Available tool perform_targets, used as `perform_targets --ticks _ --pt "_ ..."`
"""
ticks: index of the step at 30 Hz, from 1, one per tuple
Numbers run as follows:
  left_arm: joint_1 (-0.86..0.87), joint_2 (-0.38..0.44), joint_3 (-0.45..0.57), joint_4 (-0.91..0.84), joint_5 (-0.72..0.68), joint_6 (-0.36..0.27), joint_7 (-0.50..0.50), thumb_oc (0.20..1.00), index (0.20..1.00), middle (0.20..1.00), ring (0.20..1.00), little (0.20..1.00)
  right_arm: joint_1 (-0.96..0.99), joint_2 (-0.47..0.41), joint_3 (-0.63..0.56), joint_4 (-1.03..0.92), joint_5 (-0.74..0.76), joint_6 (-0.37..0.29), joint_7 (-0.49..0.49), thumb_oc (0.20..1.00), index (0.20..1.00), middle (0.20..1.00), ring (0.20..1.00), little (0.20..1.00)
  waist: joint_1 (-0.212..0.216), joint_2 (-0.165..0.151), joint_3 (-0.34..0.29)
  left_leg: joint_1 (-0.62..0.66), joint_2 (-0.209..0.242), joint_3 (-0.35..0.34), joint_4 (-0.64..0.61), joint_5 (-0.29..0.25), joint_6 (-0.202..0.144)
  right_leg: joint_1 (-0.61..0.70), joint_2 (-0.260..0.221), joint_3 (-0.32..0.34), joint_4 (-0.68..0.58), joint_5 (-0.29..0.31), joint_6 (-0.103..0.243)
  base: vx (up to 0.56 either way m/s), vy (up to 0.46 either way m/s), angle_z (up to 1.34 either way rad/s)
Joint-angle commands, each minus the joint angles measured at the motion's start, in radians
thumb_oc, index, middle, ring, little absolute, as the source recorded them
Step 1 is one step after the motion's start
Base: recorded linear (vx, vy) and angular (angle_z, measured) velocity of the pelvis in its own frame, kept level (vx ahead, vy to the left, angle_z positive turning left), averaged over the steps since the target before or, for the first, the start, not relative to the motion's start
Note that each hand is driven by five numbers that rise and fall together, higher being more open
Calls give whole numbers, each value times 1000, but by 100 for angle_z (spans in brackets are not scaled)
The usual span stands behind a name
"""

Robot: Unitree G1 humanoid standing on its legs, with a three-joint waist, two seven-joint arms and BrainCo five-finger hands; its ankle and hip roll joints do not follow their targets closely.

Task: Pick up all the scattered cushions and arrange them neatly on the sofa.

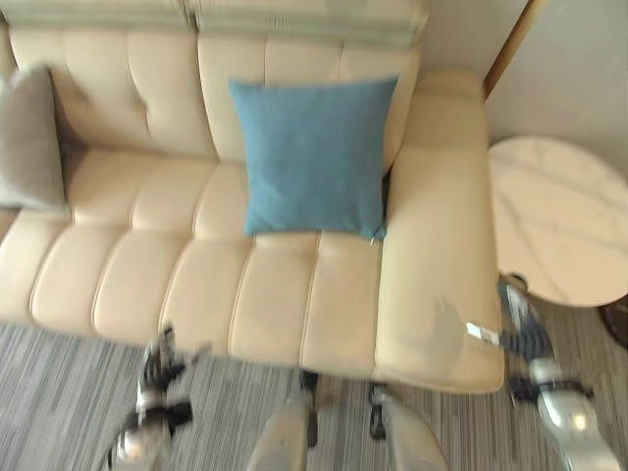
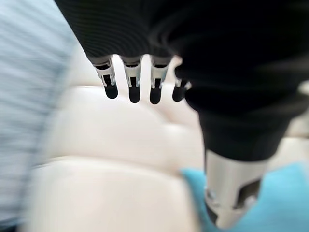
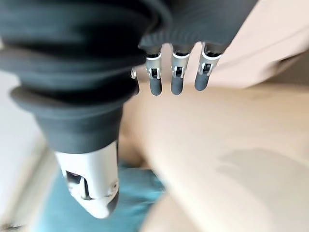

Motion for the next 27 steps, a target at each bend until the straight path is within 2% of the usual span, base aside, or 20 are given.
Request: perform_targets --ticks 1,4,6,7,8,9,11,12,13,14,15,18,19,21,24,25,27 --pt "-199 82 7 16 89 8 -56 1000 1000 1000 1000 1000 -274 -36 56 118 -66 -11 49 1000 1000 1000 1000 1000 -9 -14 40 13 -51 15 17 -74 -17 82 -18 -29 -42 -43 117 15 63 -29" --pt "-173 57 -2 123 122 22 -69 1000 1000 1000 1000 1000 -260 -10 87 275 -108 7 49 1000 1000 1000 1000 1000 -16 -12 6 71 -45 38 -8 -78 -12 110 -14 -12 -52 -31 127 -18 81 -37" --pt "-181 51 -18 189 124 22 -58 1000 1000 1000 1000 1000 -276 19 97 374 -103 23 29 1000 1000 1000 1000 1000 -22 -6 8 107 -31 62 -31 -64 -6 97 -12 -5 8 -16 137 -214 57 -52" --pt "-204 58 -39 203 131 16 -39 1000 1000 1000 1000 1000 -291 57 95 436 -48 21 10 1000 1000 1000 1000 1000 -22 21 26 114 -2 64 -44 -30 -3 97 15 -13 184 -120 114 -370 -4 -47" --pt "-200 62 -45 187 139 17 -35 1000 1000 1000 1000 1000 -280 68 83 438 -26 20 5 1000 1000 1000 1000 1000 -17 30 13 116 8 66 -63 -11 -4 129 22 -7 265 -164 93 -308 -3 -21" --pt "-200 62 -45 187 139 18 -35 1000 1000 1000 1000 1000 -280 68 83 438 -26 20 5 1000 1000 1000 1000 1000 -17 31 11 113 9 67 -63 -10 -4 127 24 -7 263 -161 93 -154 -68 5" --pt "-192 56 -45 181 131 18 -35 1000 1000 1000 1000 1000 -270 78 79 439 -20 19 -3 1000 1000 1000 1000 1000 -4 34 -6 103 14 65 -74 10 -8 159 34 8 342 -173 87 -115 -98 11" --pt "-192 51 -46 183 129 16 -30 1000 1000 1000 1000 1000 -270 77 81 434 -22 21 -6 1000 1000 1000 1000 1000 0 31 -8 101 13 62 -77 16 -12 171 46 18 320 -188 80 -202 -205 8" --pt "-200 41 -58 192 127 11 -27 1000 1000 1000 1000 1000 -277 76 90 441 -12 24 -14 1000 1000 1000 1000 1000 10 14 -15 84 5 63 -84 45 -28 237 73 36 185 -243 61 -149 -170 0" --pt "-200 41 -58 192 127 11 -27 1000 1000 1000 1000 1000 -277 76 90 441 -12 24 -14 1000 1000 1000 1000 1000 10 15 -16 84 6 63 -85 45 -28 238 74 35 183 -242 60 -171 -179 -16" --pt "-205 38 -62 198 131 7 -21 1000 1000 1000 1000 1000 -278 72 93 438 -11 24 -17 1000 1000 1000 1000 1000 15 10 -19 64 3 63 -90 63 -38 253 88 45 116 -249 51 -145 -121 9" --pt "-214 26 -75 187 131 6 -18 1000 1000 1000 1000 1000 -288 50 86 430 9 21 -31 1000 1000 1000 1000 1000 20 12 0 -18 6 49 -75 110 -80 255 121 63 23 -229 34 -258 -154 38" --pt "-225 22 -80 185 126 5 -20 1000 1000 1000 1000 1000 -297 39 85 438 12 25 -35 1000 1000 1000 1000 1000 20 14 11 -47 -1 34 -52 106 -91 241 120 61 16 -217 30 -275 -69 27" --pt "-226 19 -86 184 138 6 -28 1000 1000 1000 1000 1000 -300 29 80 436 8 25 -37 1000 1000 1000 1000 1000 14 4 10 -41 -18 3 -22 63 -75 226 101 42 -5 -189 38 -224 -34 22" --pt "-219 17 -85 185 142 10 -37 1000 1000 1000 1000 1000 -293 26 79 436 6 23 -28 1000 1000 1000 1000 1000 -6 -23 9 9 -13 -27 57 -38 -55 207 59 29 -13 -148 50 -140 14 25" --pt "-214 12 -81 182 135 11 -31 1000 1000 1000 1000 1000 -284 35 78 439 12 23 -26 1000 1000 1000 1000 1000 -11 -22 1 39 -1 -59 59 -45 -52 200 60 27 -18 -140 50 -60 36 33" --pt "-212 10 -83 184 135 10 -30 1000 1000 1000 1000 1000 -287 34 82 454 15 22 -25 1000 1000 1000 1000 1000 -11 -22 -4 45 2 -69 42 -45 -54 206 65 25 -30 -142 50 13 36 24"
